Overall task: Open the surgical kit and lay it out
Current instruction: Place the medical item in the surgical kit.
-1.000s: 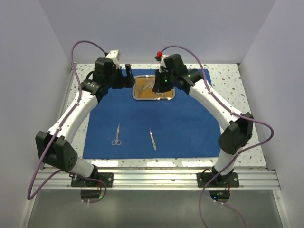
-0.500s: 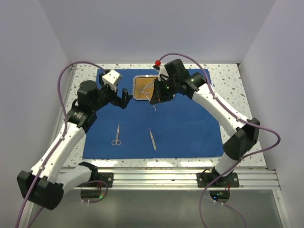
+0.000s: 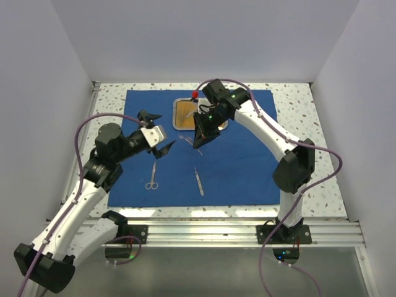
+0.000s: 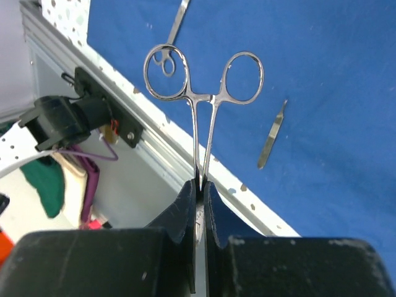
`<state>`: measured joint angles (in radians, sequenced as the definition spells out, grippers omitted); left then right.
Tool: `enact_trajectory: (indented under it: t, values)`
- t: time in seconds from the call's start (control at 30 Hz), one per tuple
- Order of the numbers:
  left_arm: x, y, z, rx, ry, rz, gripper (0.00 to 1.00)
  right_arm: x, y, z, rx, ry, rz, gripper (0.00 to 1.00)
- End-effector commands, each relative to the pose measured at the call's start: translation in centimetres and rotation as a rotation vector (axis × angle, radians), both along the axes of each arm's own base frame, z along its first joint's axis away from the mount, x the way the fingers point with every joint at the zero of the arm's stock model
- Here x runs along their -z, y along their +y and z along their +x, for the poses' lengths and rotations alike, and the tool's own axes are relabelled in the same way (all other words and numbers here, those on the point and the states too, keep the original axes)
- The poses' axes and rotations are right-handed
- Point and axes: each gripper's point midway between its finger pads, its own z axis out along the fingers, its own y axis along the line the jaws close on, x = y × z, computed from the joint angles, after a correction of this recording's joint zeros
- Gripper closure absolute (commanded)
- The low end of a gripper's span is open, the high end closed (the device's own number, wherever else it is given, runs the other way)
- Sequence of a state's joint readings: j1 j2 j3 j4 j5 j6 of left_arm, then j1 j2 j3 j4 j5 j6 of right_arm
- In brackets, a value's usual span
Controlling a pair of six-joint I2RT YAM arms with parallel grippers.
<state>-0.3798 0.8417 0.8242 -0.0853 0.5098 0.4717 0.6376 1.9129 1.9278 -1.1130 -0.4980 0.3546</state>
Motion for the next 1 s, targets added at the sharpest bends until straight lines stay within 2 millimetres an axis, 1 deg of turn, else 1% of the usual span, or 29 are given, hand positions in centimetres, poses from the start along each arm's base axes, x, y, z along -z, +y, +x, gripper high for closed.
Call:
enact_trajectory:
  t: [0.0, 0.03, 0.1, 0.13, 0.17, 0.23, 0.27, 0.37, 0.53, 0.73, 0.8, 0.9, 0.97]
  values:
    - [-2.1, -1.2, -0.3, 0.075, -0.1, 0.079, 0.01, -2.0, 0.2, -1.7, -0.018, 0.061, 0.05, 1.0]
    - [-1.5, -1.3, -0.5, 0.086, -0.09, 0.112, 0.01, -2.2, 0.2, -1.6, -0.017, 0.056, 0.054, 1.0]
    - [-1.2, -1.6, -0.8, 0.094, -0.088, 0.142, 0.01, -2.2, 0.1, -1.6, -0.017, 0.065, 0.045, 1.0]
    - [-0.7, -1.6, -1.0, 0.1, -0.083, 0.167, 0.01, -2.6, 0.2, -1.4, -0.02, 0.057, 0.049, 1.0]
    - [-0.3, -1.9, -1.4, 0.114, -0.077, 0.181, 0.01, -2.4, 0.2, -1.4, -0.021, 0.063, 0.044, 1.0]
    - [0.5, -1.9, -1.7, 0.122, -0.063, 0.214, 0.01, -2.7, 0.3, -1.4, -0.02, 0.061, 0.048, 1.0]
    - [0.3, -2.1, -2.1, 0.135, -0.068, 0.217, 0.01, -2.8, 0.4, -1.4, -0.021, 0.062, 0.05, 1.0]
    - [0.5, -2.4, -2.8, 0.153, -0.061, 0.227, 0.01, -2.8, 0.5, -1.6, -0.023, 0.085, 0.048, 1.0]
    - [2.3, -3.5, -3.6, 0.207, -0.017, 0.241, 0.03, -3.8, 1.1, -1.8, -0.034, 0.112, 0.086, 1.0]
    - [4.5, -4.3, -3.5, 0.239, 0.033, 0.263, 0.04, -5.2, 1.6, -2.6, -0.051, 0.133, 0.121, 1.0]
    - [4.8, -4.5, -3.5, 0.249, 0.038, 0.268, 0.04, -5.7, 1.7, -3.0, -0.059, 0.141, 0.128, 1.0]
    - [5.6, -4.7, -3.4, 0.253, 0.047, 0.28, 0.05, -6.5, 2.2, -3.8, -0.079, 0.141, 0.135, 1.0]
    - [6.2, -4.9, -3.3, 0.26, 0.052, 0.288, 0.05, -6.7, 2.4, -4.5, -0.093, 0.151, 0.129, 1.0]
